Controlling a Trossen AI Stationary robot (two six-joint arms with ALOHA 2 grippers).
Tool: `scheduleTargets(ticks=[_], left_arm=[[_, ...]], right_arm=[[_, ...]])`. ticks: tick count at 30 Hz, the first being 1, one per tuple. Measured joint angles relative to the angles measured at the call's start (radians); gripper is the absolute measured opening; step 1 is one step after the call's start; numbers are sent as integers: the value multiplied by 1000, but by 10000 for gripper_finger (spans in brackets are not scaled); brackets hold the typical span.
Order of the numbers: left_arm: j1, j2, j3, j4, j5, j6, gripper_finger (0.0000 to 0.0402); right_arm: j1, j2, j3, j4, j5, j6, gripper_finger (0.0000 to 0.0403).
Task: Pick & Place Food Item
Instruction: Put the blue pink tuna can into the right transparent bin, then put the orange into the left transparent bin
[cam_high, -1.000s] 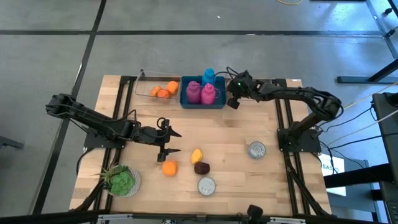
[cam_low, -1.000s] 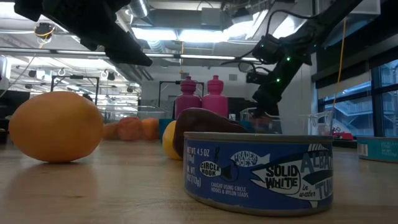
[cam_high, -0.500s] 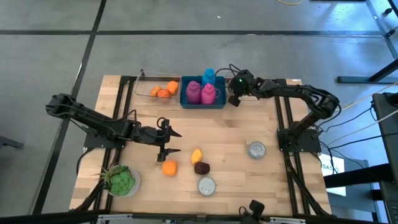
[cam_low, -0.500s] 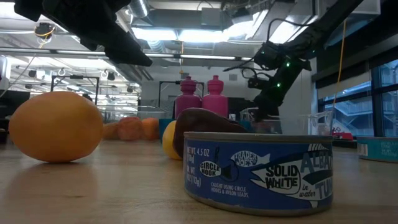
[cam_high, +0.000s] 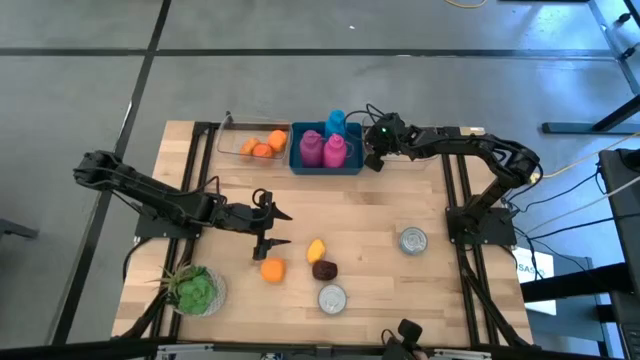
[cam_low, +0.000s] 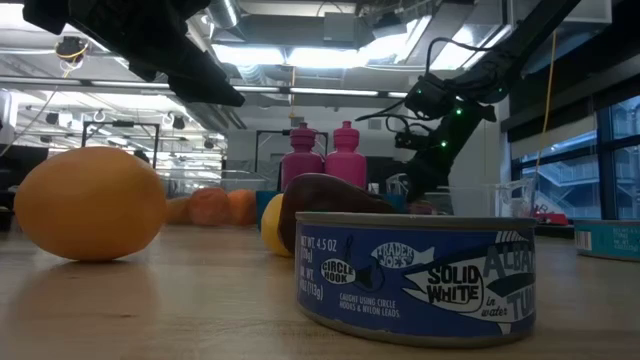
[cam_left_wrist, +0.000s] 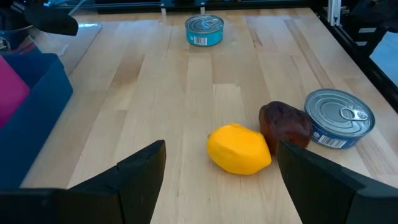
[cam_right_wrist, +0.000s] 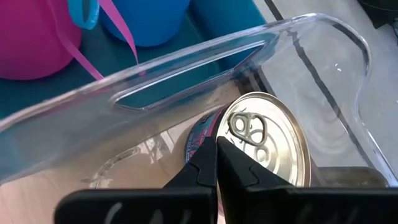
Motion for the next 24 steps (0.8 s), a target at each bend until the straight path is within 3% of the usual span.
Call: scheduleTargets(ticks=[6, 18, 24], left_arm=[[0, 0, 0, 0, 0, 0, 299], [0, 0, 0, -1, 0, -1, 299], [0, 0, 0, -1, 0, -1, 299]], right_arm=[[0, 0, 0, 2, 3, 0, 23], [0, 0, 0, 0, 7, 3, 152], [0, -11, 0, -21, 8, 16, 187]])
